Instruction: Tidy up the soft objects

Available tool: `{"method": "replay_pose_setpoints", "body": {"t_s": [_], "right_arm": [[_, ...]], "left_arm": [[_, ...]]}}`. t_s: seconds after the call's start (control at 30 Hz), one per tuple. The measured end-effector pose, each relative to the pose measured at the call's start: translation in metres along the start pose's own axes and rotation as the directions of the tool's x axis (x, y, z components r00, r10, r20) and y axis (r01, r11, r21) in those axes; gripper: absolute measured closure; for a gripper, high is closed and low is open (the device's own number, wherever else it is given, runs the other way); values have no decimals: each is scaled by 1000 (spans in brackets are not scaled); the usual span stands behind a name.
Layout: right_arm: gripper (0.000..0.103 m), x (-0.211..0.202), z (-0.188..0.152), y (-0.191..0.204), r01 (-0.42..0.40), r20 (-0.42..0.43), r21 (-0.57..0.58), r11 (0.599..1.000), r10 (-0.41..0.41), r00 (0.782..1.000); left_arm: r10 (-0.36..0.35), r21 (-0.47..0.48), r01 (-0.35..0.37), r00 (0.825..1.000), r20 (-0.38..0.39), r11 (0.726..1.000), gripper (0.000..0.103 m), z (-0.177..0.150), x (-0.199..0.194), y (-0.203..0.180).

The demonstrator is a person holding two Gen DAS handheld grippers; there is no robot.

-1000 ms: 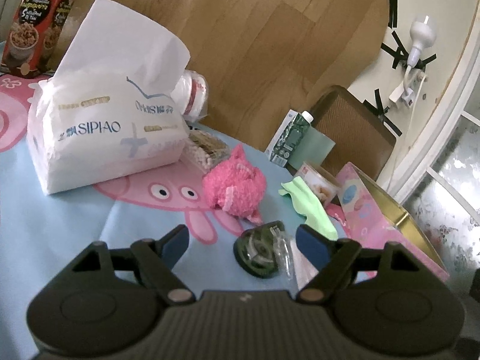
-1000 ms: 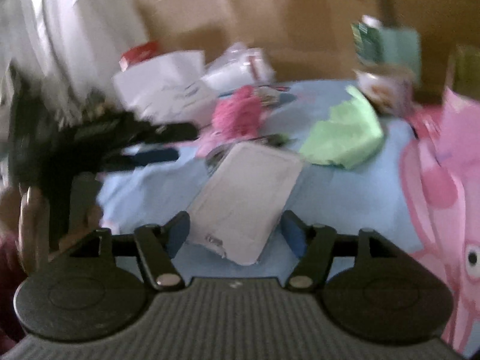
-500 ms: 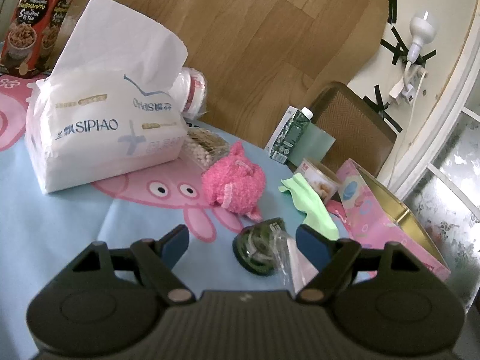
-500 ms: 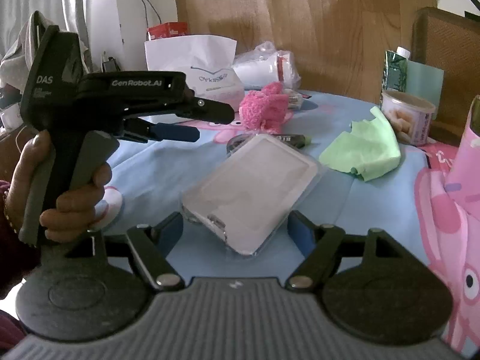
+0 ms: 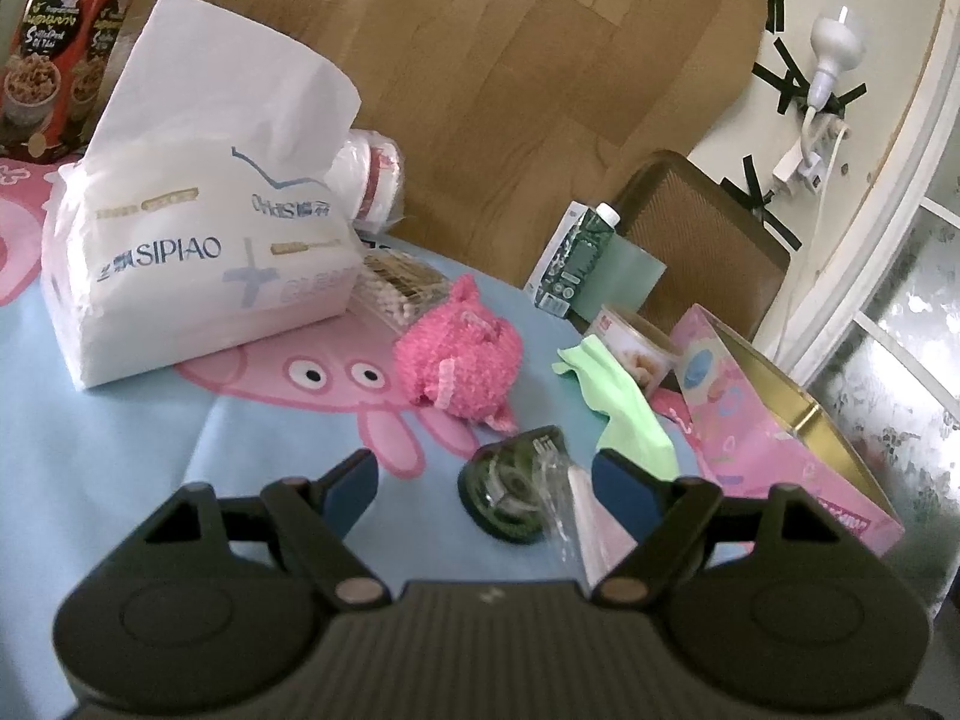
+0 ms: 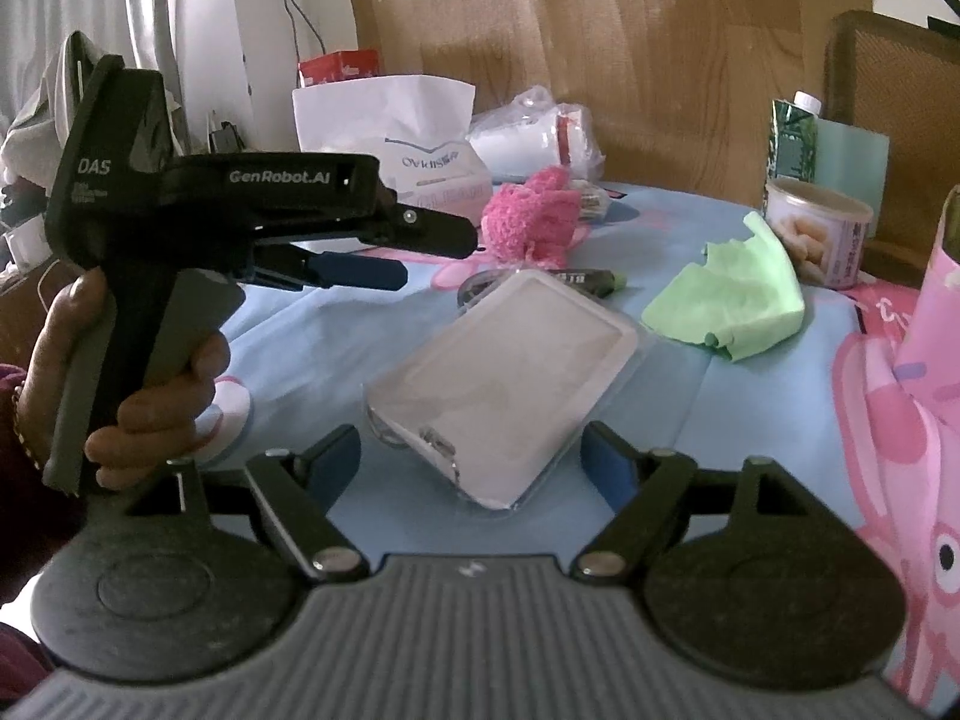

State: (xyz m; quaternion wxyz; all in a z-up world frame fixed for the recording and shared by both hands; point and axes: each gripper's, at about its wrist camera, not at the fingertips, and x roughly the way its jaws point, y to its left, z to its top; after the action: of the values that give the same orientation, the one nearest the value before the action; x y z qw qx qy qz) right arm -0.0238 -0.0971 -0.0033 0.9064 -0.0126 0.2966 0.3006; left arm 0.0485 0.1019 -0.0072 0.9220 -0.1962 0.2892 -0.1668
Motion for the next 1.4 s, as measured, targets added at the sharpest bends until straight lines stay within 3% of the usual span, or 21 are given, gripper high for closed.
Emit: {"method": "replay_pose_setpoints", "body": {"t_s": [0.67, 0.87, 1.0, 1.17, 1.4], "right_arm": [[20, -1, 0, -2, -4, 7, 11, 1000, 4, 1000], [20, -2, 0, 0, 5, 12, 11, 1000, -5, 1000], [20, -3, 0, -3, 11, 18, 26, 1000, -12, 1000], [18, -4, 0, 0, 12, 22, 10, 1000, -12, 1000], [18, -5, -1, -1, 15, 26, 6, 1000, -15, 1000]], "left_arm": [[1, 12, -1, 999, -37, 1000, 22, 1, 5, 1], [-47, 8, 48, 996, -73, 999, 22, 2, 5, -1], [-57, -9, 56, 996, -69, 998, 6, -4, -6, -3], [-116, -77, 108, 988, -106, 991, 6, -11, -9, -6], [-63, 16, 66, 992, -110, 998, 6, -23, -5, -27]]}}
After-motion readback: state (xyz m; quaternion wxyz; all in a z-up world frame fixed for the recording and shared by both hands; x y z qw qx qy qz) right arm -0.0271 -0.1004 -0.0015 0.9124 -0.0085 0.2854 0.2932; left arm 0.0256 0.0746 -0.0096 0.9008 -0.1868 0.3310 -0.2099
